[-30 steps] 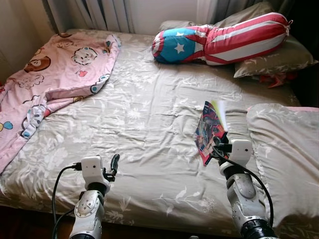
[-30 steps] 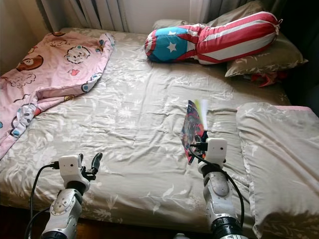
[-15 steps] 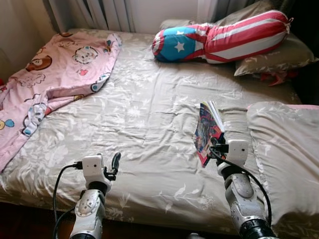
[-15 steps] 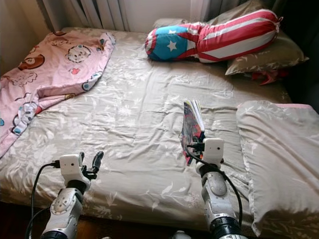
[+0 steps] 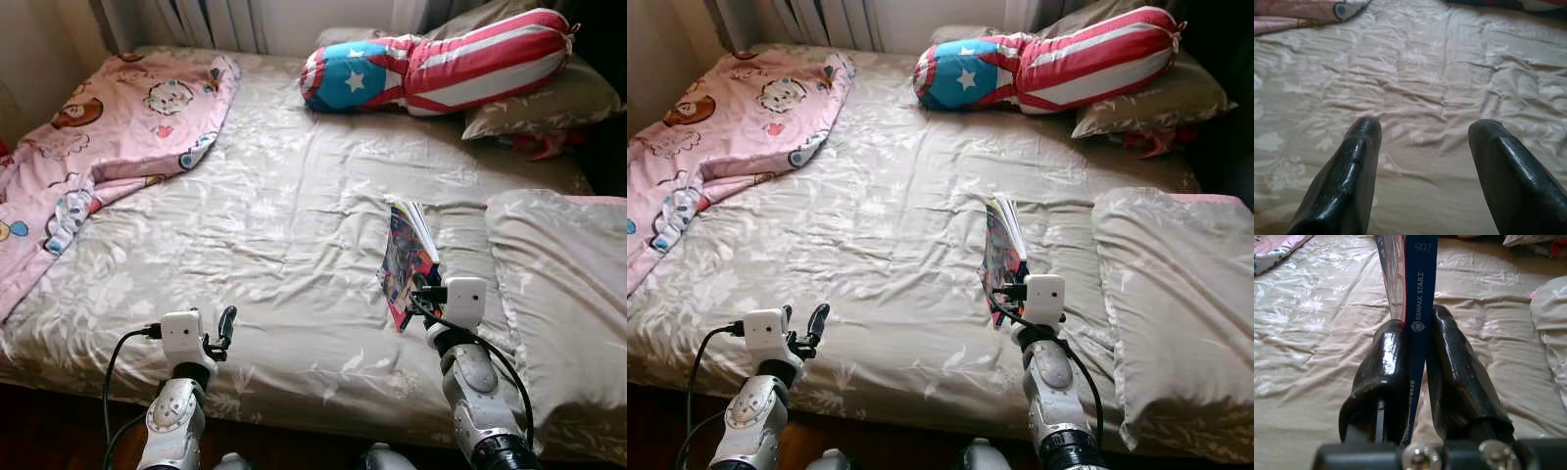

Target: Clean up the room

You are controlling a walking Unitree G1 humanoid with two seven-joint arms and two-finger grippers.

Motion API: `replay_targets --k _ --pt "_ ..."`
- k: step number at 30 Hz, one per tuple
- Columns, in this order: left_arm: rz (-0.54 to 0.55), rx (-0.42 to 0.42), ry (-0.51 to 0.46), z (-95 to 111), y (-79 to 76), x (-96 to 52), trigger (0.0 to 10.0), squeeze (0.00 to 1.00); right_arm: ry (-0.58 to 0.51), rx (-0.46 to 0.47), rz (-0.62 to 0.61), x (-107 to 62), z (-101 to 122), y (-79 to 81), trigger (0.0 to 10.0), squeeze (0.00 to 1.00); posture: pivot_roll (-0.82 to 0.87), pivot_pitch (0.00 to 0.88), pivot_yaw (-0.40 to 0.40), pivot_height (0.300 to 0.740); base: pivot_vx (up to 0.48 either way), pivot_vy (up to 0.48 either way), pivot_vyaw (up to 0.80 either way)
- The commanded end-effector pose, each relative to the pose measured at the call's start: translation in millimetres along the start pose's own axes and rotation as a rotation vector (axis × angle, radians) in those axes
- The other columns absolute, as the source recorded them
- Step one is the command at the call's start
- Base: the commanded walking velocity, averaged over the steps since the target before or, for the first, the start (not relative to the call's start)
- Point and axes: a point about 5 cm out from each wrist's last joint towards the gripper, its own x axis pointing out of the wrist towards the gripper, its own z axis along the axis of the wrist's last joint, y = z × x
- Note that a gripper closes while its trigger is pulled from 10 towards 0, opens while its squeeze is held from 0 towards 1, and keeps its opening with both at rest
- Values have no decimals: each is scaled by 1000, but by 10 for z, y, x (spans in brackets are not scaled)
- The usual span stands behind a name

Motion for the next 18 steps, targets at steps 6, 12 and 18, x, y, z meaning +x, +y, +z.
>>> replay_targets --k 6,12,18 --pt "6 -3 19 -34 4 -21 10000 0 -51 -9 1 22 96 -14 10000 0 -40 163 -25 656 0 0 0" --pt "7 -4 21 -40 0 -26 10000 0 -53 -11 2 26 99 -8 10000 0 -38 165 -26 656 0 0 0" --pt "10 -2 22 -40 10 -28 10000 0 -41 -25 3 33 89 -4 10000 0 -38 172 -27 656 0 0 0"
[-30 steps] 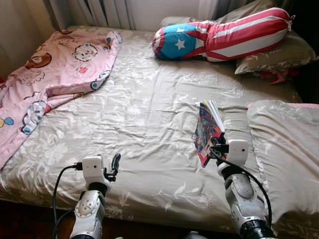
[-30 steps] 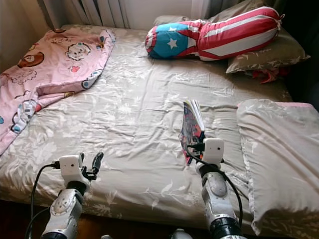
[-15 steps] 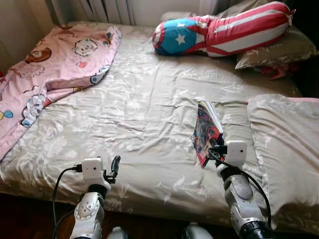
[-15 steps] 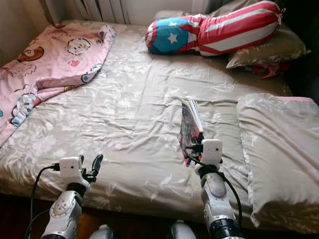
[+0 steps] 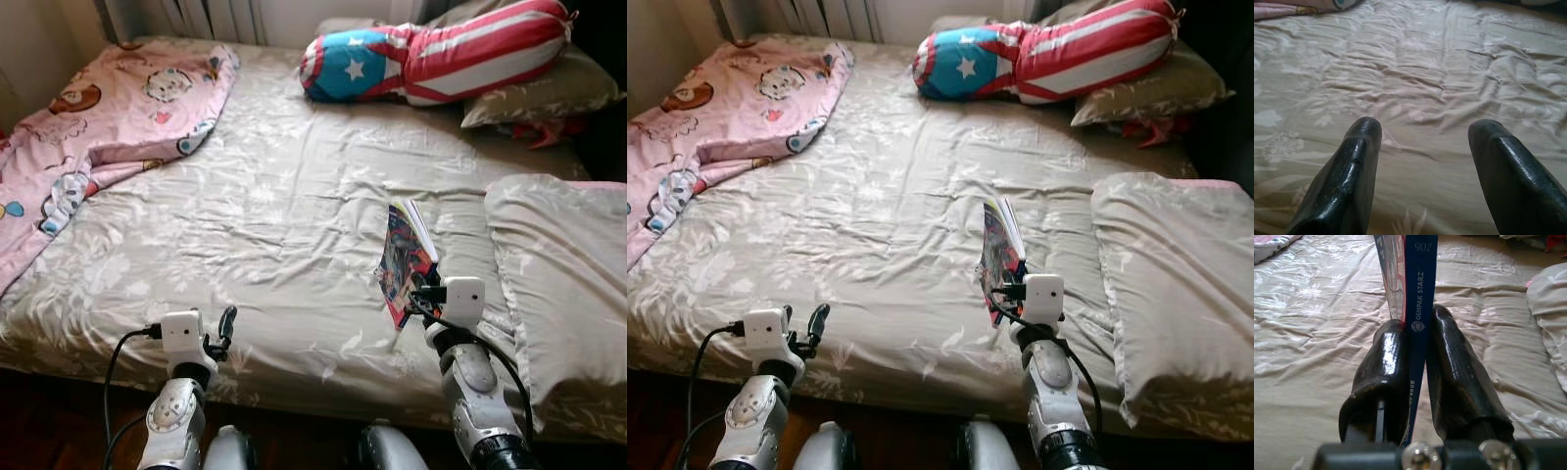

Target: Clean up the room

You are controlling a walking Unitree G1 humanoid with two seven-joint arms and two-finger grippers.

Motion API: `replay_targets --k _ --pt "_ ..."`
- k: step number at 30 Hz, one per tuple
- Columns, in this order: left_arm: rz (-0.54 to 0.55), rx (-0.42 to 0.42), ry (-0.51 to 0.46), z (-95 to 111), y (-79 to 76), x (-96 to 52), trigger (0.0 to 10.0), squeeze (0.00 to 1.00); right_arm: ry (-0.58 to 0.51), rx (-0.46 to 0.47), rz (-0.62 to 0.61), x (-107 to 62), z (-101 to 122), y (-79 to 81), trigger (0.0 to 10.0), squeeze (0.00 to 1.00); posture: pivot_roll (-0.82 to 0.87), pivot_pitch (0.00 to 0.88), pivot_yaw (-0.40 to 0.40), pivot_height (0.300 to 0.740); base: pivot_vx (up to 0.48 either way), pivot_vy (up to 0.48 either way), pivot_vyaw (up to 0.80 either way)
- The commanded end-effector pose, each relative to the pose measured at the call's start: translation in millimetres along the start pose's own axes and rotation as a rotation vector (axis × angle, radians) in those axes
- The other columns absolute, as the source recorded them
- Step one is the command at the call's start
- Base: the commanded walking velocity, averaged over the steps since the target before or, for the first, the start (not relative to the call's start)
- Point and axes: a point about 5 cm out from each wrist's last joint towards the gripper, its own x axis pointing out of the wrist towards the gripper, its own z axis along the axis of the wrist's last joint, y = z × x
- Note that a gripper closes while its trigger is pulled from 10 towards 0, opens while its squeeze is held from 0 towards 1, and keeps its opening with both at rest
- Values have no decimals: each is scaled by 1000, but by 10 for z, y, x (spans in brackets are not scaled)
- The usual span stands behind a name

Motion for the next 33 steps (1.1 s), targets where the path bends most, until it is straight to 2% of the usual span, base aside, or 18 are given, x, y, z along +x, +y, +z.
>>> replay_targets --k 1,12,16,19,23,33 --pt "10 -2 20 -36 13 -26 10000 0 -38 -17 3 33 84 -2 10000 0 -36 176 -27 656 0 0 0" --pt "15 -5 22 -38 13 -28 10000 0 -54 -7 6 46 115 20 10000 0 -37 205 -31 656 0 0 0" --pt "15 -6 25 -50 3 -38 10000 0 -29 -18 4 48 90 14 10000 0 -40 197 -27 656 0 0 0" --pt "8 -5 27 -51 -11 -31 10000 0 -35 -18 6 43 87 31 10000 0 -38 197 -23 627 0 0 0" --pt "7 -1 24 -39 -5 -24 10000 0 -68 -7 18 39 122 52 10000 0 -38 196 -22 627 0 0 0" --pt "10 3 29 -54 8 -52 10000 0 -71 -9 12 28 116 48 10000 0 -35 205 -20 627 0 0 0"
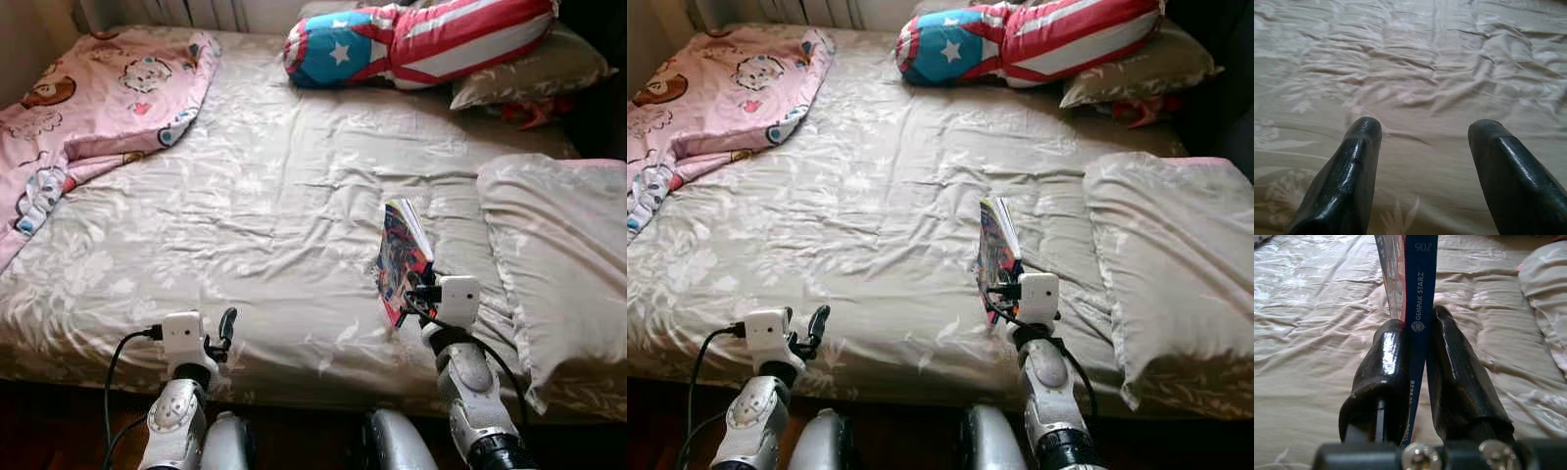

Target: Clean up the room

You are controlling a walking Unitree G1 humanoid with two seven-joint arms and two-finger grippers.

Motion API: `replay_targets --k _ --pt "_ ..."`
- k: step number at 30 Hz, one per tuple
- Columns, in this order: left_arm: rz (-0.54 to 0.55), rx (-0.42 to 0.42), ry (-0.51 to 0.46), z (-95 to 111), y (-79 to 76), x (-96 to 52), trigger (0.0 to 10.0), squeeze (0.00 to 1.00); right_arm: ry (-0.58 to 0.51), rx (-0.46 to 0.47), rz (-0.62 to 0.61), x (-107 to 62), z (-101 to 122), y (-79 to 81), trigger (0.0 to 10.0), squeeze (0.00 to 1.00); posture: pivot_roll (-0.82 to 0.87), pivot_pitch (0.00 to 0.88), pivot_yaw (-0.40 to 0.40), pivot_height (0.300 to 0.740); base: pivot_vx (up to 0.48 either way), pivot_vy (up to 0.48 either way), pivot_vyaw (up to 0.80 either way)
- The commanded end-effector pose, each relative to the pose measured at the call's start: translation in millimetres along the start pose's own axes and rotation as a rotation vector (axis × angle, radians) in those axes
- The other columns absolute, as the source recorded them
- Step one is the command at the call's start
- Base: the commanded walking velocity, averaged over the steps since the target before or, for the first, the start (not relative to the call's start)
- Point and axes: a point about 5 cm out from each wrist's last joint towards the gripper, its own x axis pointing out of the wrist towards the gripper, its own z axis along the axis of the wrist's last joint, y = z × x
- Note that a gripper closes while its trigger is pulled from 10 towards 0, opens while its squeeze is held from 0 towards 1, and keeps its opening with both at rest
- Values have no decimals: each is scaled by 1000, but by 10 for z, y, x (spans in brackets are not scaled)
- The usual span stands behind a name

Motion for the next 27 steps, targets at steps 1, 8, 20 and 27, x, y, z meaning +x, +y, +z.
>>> replay_targets --k 1,8,20,27 --pt "0 4 12 -24 8 -31 10000 0 -64 -10 1 18 107 -4 10000 0 -36 206 -19 627 0 0 0" --pt "-4 7 16 -27 2 -30 10000 0 -39 -23 -11 39 92 2 10000 0 -33 206 -18 627 0 0 0" --pt "-1 8 19 -28 5 -27 10000 0 -74 -14 -1 35 127 9 10000 0 -33 207 -19 622 0 0 0" --pt "-2 7 23 -31 -2 -23 10000 0 -37 -15 -12 52 97 -2 10000 0 -32 213 -18 622 0 0 0"
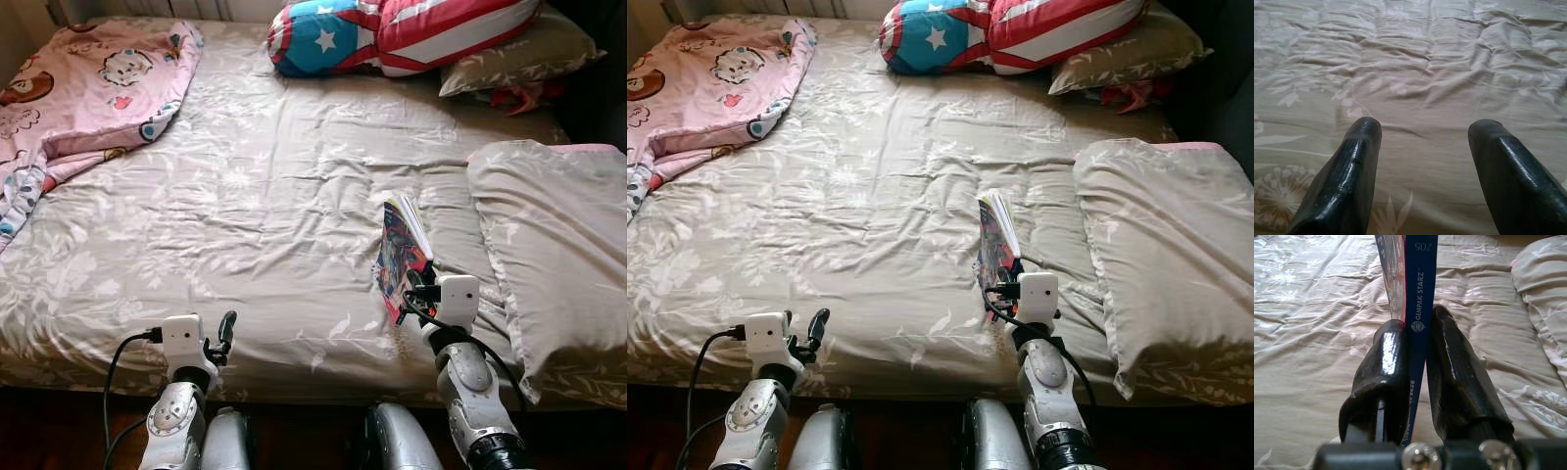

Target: Clean up the room

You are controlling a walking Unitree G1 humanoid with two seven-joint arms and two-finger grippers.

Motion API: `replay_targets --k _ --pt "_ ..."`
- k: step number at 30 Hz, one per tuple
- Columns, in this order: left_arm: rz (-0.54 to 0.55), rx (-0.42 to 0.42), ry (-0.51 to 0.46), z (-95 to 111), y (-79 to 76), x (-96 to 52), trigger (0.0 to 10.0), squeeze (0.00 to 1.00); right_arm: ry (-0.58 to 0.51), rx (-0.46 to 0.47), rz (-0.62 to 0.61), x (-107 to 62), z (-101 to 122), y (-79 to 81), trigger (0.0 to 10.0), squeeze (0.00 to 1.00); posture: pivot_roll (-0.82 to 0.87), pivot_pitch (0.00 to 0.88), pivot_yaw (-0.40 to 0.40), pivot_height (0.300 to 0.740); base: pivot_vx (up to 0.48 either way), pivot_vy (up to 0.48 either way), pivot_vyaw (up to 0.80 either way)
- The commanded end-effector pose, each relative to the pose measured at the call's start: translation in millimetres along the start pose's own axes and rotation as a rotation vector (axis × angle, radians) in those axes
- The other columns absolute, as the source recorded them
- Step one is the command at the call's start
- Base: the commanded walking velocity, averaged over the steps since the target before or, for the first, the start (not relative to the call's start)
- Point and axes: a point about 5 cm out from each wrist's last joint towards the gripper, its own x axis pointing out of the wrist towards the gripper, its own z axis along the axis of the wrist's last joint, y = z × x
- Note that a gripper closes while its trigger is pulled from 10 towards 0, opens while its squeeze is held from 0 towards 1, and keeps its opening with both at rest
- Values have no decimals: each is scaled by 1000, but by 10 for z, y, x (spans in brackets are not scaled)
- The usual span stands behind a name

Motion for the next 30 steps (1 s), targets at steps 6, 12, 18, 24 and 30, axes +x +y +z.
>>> replay_targets --k 6,12,18,24,30 --pt "0 9 16 -21 3 -19 10000 0 -34 -6 -7 49 88 -6 10000 0 -31 215 -18 607 0 0 0" --pt "1 7 11 -10 0 -10 10000 0 -64 9 3 42 117 8 10000 0 -29 214 -15 607 0 0 0" --pt "-1 8 12 -8 4 -3 10000 0 -95 38 23 57 164 39 10000 0 -29 213 -15 607 0 0 0" --pt "-7 3 23 -22 -1 -9 10000 0 -100 40 35 56 167 52 10000 0 -27 211 -16 607 0 0 0" --pt "-13 -1 24 -27 -5 -13 10000 0 -112 49 43 51 180 54 10000 0 -27 212 -15 607 294 0 0"
